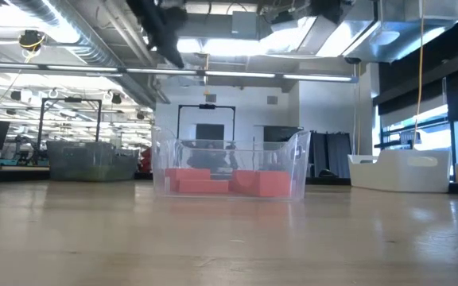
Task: Sort & place blocks by color
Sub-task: Return to Home Position
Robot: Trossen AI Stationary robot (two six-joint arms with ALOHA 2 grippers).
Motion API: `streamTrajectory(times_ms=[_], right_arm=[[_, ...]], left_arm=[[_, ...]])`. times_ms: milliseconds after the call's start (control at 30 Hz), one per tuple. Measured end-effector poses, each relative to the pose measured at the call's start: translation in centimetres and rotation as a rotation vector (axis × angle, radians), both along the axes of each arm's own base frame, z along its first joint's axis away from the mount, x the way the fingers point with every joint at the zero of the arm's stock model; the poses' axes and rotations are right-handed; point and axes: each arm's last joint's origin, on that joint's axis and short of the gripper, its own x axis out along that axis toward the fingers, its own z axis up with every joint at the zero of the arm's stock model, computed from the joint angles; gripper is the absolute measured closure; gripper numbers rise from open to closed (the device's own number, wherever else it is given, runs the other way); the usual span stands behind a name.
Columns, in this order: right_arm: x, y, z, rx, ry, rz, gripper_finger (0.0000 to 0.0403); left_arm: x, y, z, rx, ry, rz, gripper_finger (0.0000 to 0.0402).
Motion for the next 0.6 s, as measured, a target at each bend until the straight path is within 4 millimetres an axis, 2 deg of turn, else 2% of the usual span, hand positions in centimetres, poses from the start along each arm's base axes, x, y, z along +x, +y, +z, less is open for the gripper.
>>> streamTrajectory(times_ms=[167,233,367,600], right_arm=[[-2.1,2.5,1.6,-0.067,-0.044,0.011,0.0369],[-3.2,3.7,2.3,-0.107,-0.057,0.008,0.0393],[-5.5,6.2,2.5,-0.169,-0.020,-0.057,0.0395],[-9.0,10.2,0.8,-0.217,0.022,-0.053,0.0400]], left_arm=[[-0.8,-3.6,2.6,-0.002,-0.068,-0.038,0.0401],[-1.3,-5.0,3.3,-0.010,-0.089,-0.053,0.0401],[-2.1,-7.6,4.3,-0.028,-0.106,-0.101,0.0401],[-4.2,-11.7,6.3,-0.036,-0.203,-0.155,0.0401]])
